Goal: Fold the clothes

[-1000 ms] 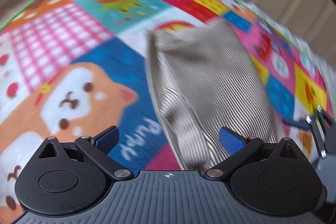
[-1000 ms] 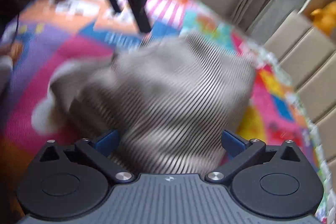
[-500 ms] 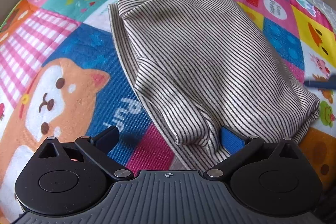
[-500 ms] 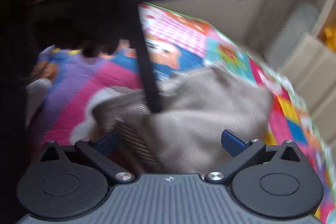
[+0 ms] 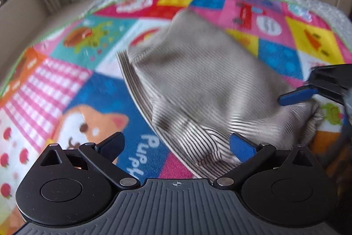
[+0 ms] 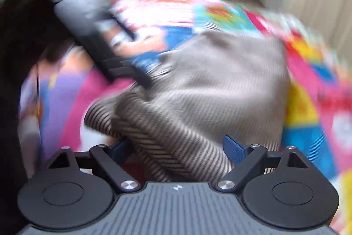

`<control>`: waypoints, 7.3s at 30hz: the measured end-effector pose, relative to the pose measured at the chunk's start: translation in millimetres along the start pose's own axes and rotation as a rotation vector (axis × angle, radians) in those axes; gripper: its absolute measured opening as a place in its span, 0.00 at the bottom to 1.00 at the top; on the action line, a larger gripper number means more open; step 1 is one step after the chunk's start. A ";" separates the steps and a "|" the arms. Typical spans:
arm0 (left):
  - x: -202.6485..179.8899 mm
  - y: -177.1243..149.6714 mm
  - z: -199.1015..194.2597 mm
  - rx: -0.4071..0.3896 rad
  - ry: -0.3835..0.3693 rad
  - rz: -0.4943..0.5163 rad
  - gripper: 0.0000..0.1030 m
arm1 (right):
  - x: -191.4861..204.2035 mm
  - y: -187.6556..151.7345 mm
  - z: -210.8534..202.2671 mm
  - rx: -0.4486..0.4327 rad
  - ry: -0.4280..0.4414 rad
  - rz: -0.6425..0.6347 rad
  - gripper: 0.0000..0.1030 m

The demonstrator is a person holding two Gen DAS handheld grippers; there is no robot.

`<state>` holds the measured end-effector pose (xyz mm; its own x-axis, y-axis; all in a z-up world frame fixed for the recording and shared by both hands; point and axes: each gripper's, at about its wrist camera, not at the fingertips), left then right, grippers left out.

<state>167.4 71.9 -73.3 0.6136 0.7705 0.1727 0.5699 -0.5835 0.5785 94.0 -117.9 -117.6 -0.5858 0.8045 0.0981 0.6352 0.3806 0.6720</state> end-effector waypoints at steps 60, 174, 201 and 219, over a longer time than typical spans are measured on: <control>-3.0 7.3 24.2 -0.241 -0.006 0.150 0.97 | -47.4 41.4 -8.4 -0.079 -0.064 -0.036 0.66; 2.1 69.6 115.7 -0.201 -0.506 -0.087 0.99 | -228.6 97.5 43.7 -0.067 -0.010 0.845 0.75; -7.8 94.0 74.5 -0.203 -0.102 -0.443 0.79 | -206.8 34.2 -35.4 -0.168 -0.333 0.519 1.00; 8.4 74.1 109.3 -0.139 -0.132 -0.490 0.80 | -66.9 45.1 11.1 -0.231 -0.550 -0.118 0.40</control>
<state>274.5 7.1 -116.2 0.3619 0.9005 -0.2412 0.7348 -0.1163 0.6682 167.4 -149.5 -101.9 -0.2607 0.9038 -0.3394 0.4203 0.4227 0.8029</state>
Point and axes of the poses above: each gripper's, at about its wrist camera, not at the fingertips, and z roughly the way its jaws point, x to its left, y to its top, and after that the axes turned 11 degrees about z, right-handed
